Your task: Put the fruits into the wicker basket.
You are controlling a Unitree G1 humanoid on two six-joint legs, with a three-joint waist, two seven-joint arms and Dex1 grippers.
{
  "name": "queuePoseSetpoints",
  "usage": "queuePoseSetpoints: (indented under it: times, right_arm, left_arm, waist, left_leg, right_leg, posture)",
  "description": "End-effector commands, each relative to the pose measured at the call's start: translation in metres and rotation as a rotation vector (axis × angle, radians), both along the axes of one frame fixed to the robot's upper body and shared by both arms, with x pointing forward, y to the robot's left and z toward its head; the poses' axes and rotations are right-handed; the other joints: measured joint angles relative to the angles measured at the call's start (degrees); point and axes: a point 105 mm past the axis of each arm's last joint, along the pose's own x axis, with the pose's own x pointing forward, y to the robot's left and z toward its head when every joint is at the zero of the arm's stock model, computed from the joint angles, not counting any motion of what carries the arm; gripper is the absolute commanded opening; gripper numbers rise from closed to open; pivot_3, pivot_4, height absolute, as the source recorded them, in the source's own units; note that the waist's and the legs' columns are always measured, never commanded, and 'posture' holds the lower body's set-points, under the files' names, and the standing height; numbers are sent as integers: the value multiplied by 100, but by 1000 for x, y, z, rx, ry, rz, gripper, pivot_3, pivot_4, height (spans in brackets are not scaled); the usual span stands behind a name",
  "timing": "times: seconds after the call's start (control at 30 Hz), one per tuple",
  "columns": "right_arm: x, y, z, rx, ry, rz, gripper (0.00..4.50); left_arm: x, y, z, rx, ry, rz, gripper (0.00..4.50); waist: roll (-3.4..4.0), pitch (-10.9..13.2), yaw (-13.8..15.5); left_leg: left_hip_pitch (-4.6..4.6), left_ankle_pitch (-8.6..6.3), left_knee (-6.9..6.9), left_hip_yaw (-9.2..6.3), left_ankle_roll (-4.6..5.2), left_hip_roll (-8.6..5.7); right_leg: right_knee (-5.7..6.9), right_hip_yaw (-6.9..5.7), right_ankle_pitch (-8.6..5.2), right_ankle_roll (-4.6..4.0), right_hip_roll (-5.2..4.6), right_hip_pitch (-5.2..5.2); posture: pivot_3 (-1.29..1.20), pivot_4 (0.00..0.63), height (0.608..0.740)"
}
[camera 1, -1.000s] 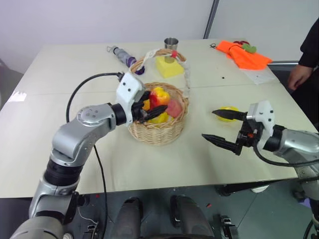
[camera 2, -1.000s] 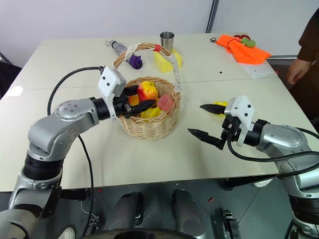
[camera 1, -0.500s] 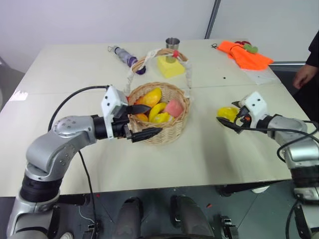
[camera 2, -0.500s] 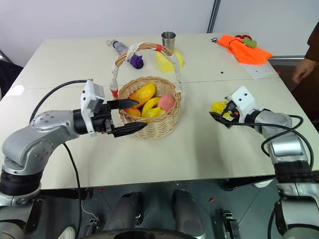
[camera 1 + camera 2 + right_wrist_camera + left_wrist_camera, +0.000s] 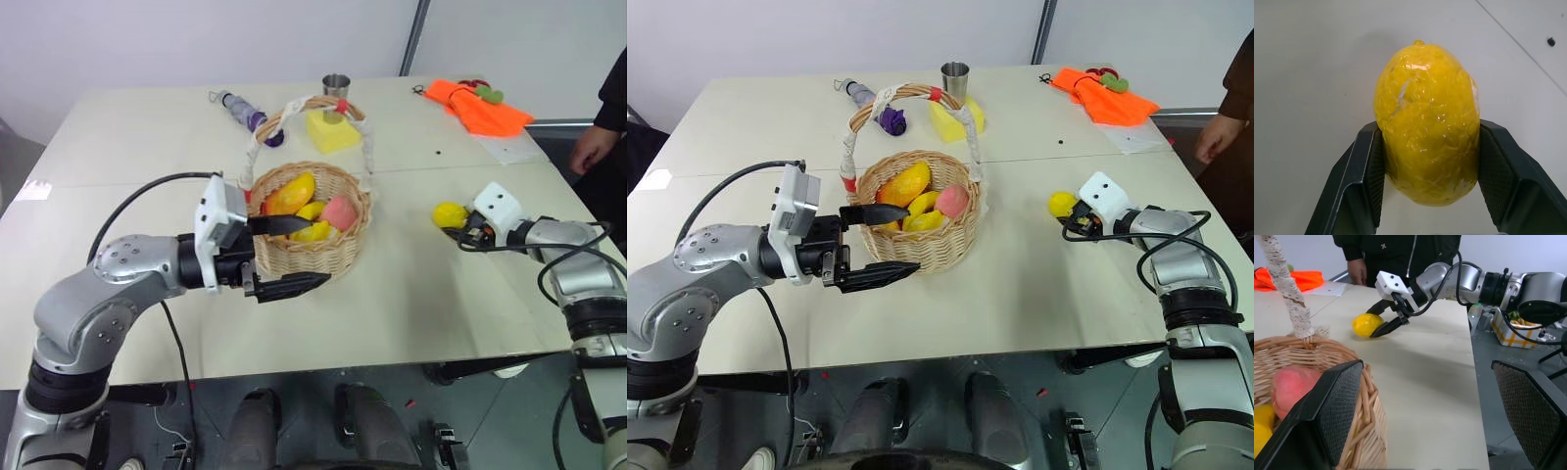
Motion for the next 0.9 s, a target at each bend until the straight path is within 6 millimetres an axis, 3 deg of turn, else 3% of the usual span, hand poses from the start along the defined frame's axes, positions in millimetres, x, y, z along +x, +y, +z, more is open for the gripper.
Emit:
queuePoseSetpoints:
  times: [0.03,0.17,0.27,0.37,0.5,0.63,0.73,0.8,0.9]
  right_arm:
    - [-7,6,35,-5,-136,58,2242]
    - [-73,79,78,199,-114,420,2242]
    - [-96,126,90,292,-102,544,2242]
    - [-99,171,100,388,-119,595,2242]
    - [-71,213,103,413,-177,506,2242]
    - [-46,233,95,389,-189,424,2242]
    - [-46,236,97,388,-204,434,3442]
    - [-56,235,106,395,-256,481,4388]
    - [-78,227,113,407,-286,578,4455]
  left_arm:
    - [7,17,2,12,-32,79,4500]
    - [21,71,-4,-26,-49,291,4500]
    - [24,92,-9,-55,-75,368,4500]
    - [28,102,-15,-55,-100,416,4500]
    - [29,101,-19,-66,-110,426,4500]
    - [29,96,-18,-81,-122,422,4500]
    - [28,94,-16,-90,-126,422,4500]
    - [27,93,-16,-95,-128,421,4500]
    - [25,90,-16,-115,-126,420,4500]
  waist:
    - [4,-1,-1]
    - [20,5,-5]
    - [17,4,-5]
    - [12,1,2]
    - [11,1,5]
    - [9,-1,48]
    - [9,-1,33]
    - [9,-1,24]
    - [9,-1,35]
  left_leg:
    - [0,0,-1,0,0,0]
    - [1,0,-10,-3,0,5]
    - [13,-1,-11,-3,1,21]
    - [31,0,-8,0,-2,24]
    - [28,2,-7,7,-7,24]
    - [-13,5,-7,6,-11,23]
    - [-20,5,-8,10,-10,20]
    - [-21,5,-9,12,-10,19]
    - [-19,5,-12,7,-9,22]
  right_leg:
    - [0,0,0,1,0,0]
    - [4,-1,3,15,1,-6]
    - [15,-5,-1,4,14,-3]
    - [13,-7,-11,-16,14,10]
    - [10,-5,8,-47,10,2]
    - [5,-8,7,-44,7,-26]
    - [-4,-8,9,-40,2,-27]
    - [-4,-7,10,-38,2,-28]
    - [-2,-10,9,-38,7,-28]
  posture:
    - [0,150,740]
    - [0,150,740]
    - [0,150,740]
    - [0,150,740]
    - [0,150,740]
    - [0,150,740]
    - [0,150,740]
    - [0,150,740]
    - [0,150,740]
